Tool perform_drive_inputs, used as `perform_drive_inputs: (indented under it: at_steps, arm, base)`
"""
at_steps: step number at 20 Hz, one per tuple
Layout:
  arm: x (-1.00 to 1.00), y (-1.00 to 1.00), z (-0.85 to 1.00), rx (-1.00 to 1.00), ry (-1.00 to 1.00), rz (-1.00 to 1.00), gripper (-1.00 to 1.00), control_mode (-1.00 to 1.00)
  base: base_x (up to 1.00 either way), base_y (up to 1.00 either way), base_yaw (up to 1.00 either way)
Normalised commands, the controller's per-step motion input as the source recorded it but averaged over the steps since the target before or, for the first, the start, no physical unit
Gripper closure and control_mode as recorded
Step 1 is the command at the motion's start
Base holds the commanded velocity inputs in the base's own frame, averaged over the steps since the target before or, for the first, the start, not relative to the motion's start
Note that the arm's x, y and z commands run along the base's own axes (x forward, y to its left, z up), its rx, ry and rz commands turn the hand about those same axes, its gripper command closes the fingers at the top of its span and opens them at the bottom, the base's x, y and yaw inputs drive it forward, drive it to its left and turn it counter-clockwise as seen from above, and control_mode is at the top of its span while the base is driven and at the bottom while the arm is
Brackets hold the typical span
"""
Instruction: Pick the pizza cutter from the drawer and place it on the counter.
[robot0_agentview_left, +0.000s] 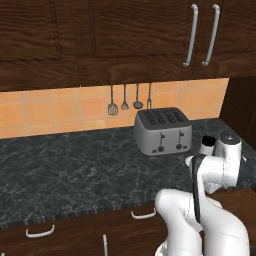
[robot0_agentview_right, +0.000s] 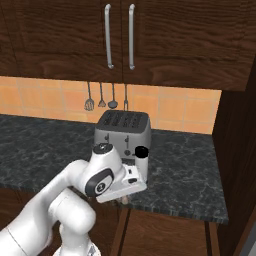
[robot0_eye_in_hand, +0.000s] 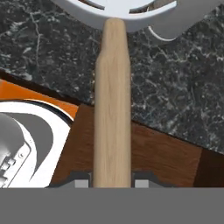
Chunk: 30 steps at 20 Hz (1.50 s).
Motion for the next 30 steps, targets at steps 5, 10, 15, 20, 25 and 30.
perform_drive_inputs:
  at_steps: [5,10,15,20,25,30]
  arm:
    - [0.68,0.9,0.0,0.0,0.0,0.23,1.0,-1.0]
    - [0.64,0.96,0.0,0.0,0.0,0.17,1.0,-1.0]
    - [0.48,0.96,0.0,0.0,0.03,0.1,1.0,-1.0]
    - [0.38,0.82,-0.01,0.0,0.09,0.02,1.0,-1.0]
    - [0.47,0.62,-0.08,0.0,0.11,0.01,1.0,-1.0]
    - [0.43,0.25,-0.14,0.0,0.08,0.03,1.0,-1.0]
  base:
    - [0.0,0.0,0.0]
    - [0.0,0.0,0.0]
    - [0.0,0.0,0.0]
    - [0.0,0.0,0.0]
    - [0.0,0.0,0.0]
    - [0.0,0.0,0.0]
